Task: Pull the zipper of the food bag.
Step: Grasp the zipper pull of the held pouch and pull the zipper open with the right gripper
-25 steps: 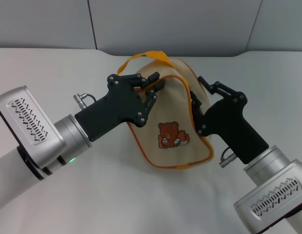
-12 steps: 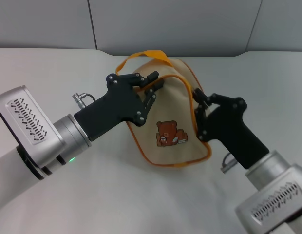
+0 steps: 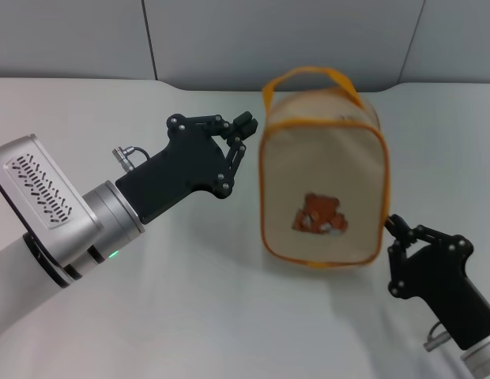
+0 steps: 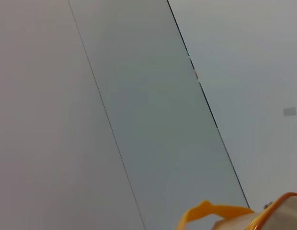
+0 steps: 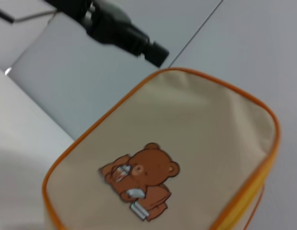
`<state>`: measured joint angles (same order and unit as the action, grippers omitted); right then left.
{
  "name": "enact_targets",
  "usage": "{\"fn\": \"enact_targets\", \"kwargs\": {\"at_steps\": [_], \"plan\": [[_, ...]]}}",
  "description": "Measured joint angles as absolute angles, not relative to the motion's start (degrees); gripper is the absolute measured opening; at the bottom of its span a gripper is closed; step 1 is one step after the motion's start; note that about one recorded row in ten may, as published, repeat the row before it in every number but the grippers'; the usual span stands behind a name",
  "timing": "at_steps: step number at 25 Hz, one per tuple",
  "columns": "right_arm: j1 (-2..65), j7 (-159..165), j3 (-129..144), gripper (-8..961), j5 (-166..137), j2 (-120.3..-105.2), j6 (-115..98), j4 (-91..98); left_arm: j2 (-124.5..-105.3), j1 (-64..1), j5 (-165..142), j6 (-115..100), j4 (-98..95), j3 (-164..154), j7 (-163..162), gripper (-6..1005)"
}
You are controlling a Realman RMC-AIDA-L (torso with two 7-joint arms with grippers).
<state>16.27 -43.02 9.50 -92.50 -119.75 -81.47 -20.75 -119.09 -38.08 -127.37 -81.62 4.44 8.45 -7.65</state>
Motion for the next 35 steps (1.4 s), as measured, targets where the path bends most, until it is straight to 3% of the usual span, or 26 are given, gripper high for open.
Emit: {"fn": "enact_targets", "kwargs": {"at_steps": [5,10,18,26,35], "plan": [[16.0,-43.1,9.6,1,-92.5,-119.79,-81.2,-19.9,-119.09,-38.0,-127.4,-81.5,4.5,8.5,-7.6,87],[16.3,-44.2,9.7,1,-92.6,-119.8,-81.7,-20.2,-118.96,-37.0,-127.4,-85.1,4.5,8.4,-7.6,-1],[17.4,-46.2,9.4,1,-92.6,-119.8,-82.3,-21.5,-118.45,-35.1,-128.1,-99.1,-0.5,6.3,-14.1,30],[20.1,-46.3,9.6,0,-92.6,-119.79,-82.0,-22.1,-118.8,-35.2,-128.1,-98.3,-5.9,0.1,-21.8,60],[21.4,-48.5,9.7,1,-92.6,-119.79,-81.7,-23.2,-118.82,-37.2,-128.1,-93.4,-7.4,-2.3,-26.2,307]]}}
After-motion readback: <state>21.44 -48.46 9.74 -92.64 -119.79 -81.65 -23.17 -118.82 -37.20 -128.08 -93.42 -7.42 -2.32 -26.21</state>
